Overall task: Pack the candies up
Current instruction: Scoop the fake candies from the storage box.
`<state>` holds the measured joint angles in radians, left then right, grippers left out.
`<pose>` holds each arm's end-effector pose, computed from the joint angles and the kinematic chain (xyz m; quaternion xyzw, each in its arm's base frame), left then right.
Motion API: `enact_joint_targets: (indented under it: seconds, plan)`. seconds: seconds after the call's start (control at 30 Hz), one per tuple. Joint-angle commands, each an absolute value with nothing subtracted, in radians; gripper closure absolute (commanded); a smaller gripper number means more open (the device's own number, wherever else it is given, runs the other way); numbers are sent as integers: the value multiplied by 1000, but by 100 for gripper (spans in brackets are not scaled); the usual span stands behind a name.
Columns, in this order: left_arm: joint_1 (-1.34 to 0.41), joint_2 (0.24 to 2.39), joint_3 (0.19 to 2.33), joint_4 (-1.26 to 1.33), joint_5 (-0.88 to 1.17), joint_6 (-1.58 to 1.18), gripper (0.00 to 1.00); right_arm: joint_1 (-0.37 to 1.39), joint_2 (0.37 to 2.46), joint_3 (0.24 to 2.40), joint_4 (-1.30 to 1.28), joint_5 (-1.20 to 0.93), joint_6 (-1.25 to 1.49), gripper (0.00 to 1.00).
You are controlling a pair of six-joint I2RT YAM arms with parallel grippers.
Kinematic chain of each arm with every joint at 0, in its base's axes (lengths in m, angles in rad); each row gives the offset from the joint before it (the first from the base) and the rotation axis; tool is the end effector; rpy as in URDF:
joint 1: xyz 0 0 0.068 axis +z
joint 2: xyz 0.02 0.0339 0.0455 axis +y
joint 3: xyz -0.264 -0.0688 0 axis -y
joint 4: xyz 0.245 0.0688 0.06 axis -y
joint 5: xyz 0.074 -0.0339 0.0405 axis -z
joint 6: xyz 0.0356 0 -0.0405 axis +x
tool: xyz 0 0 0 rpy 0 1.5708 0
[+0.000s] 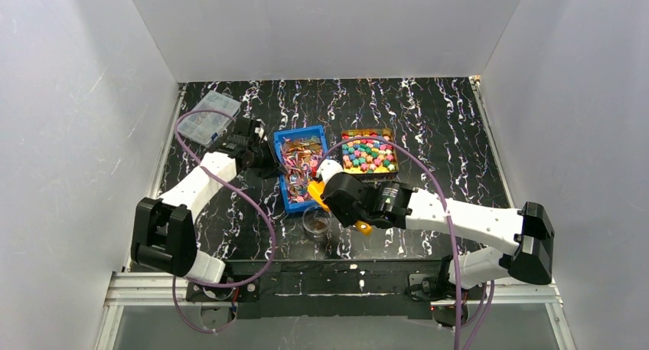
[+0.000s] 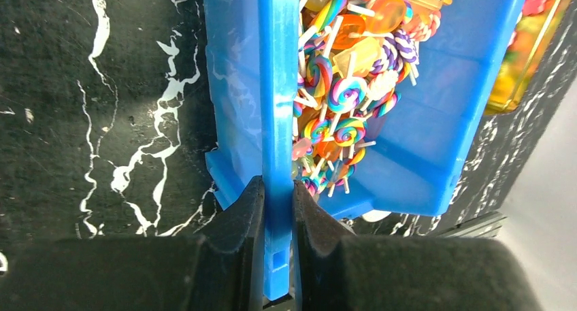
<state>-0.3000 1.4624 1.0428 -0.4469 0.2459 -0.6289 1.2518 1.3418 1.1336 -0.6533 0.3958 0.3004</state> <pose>0.2935 -0.0999 0.2482 -0.1108 0.9259 -0.2563 0.2545 0.1014 0.2633 0.2976 -0.3604 0.8486 0.1069 0.3721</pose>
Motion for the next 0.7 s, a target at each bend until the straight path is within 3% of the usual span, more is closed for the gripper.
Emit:
enact_joint_targets:
  seconds: [0.0,0.67]
  plan:
    - [-308,1404,947,-290,267,-844,100,1200,1354,1189,-684,358,300,99]
    - [-422,1261,715,-46,14,-1156,100,1042,1590,1421,-950,185,197,99]
